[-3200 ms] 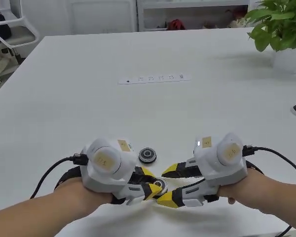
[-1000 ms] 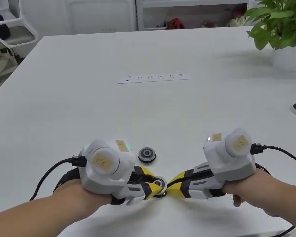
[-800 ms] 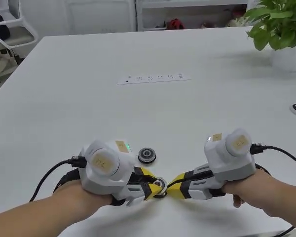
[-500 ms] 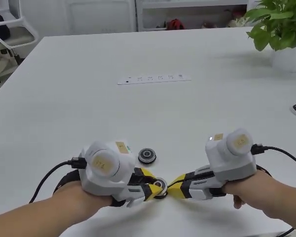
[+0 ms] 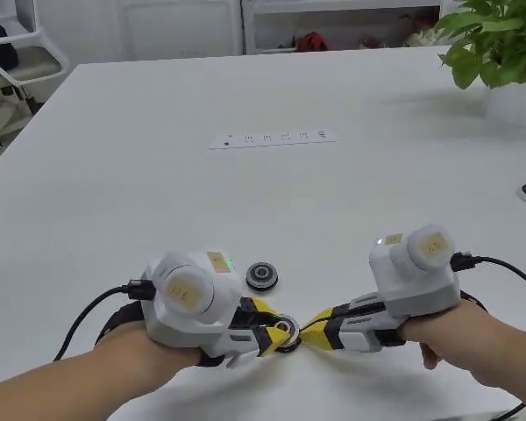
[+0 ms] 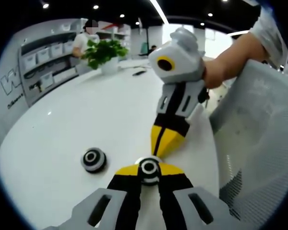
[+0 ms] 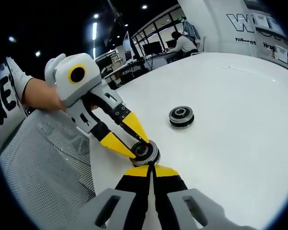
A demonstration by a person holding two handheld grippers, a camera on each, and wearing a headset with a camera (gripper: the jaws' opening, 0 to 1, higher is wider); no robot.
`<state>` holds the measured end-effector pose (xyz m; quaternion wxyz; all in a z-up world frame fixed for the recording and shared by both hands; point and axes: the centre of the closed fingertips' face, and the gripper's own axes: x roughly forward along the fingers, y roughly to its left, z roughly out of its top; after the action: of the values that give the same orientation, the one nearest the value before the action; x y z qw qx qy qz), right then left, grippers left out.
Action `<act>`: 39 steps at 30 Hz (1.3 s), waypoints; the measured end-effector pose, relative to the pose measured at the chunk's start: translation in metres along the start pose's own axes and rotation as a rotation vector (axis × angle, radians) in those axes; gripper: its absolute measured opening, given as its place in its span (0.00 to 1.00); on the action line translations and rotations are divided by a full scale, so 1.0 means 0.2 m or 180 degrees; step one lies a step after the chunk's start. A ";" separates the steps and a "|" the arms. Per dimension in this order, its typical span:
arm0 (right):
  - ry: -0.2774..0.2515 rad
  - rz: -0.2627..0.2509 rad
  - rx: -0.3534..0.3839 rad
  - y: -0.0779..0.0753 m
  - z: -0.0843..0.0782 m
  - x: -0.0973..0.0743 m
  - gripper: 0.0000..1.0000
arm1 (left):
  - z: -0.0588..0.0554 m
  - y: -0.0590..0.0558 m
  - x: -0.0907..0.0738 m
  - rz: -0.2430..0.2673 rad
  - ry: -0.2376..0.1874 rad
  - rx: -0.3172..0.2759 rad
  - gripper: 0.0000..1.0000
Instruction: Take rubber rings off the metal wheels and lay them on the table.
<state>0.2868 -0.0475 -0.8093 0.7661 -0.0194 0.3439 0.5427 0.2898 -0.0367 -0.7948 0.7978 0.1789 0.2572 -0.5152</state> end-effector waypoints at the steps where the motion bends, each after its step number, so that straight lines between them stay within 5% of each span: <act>1: -0.0001 0.0001 0.0004 0.00 0.00 0.00 0.00 | 0.00 0.00 0.00 0.0000 0.0001 0.0002 0.13; 39: -0.0136 -0.0030 0.0232 -0.01 0.04 -0.02 0.00 | 0.00 0.00 0.00 0.0045 0.0034 0.0005 0.13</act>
<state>0.2925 -0.0484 -0.8016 0.7760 0.0185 0.3469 0.5264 0.2894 -0.0377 -0.7949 0.7999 0.1841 0.2597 -0.5087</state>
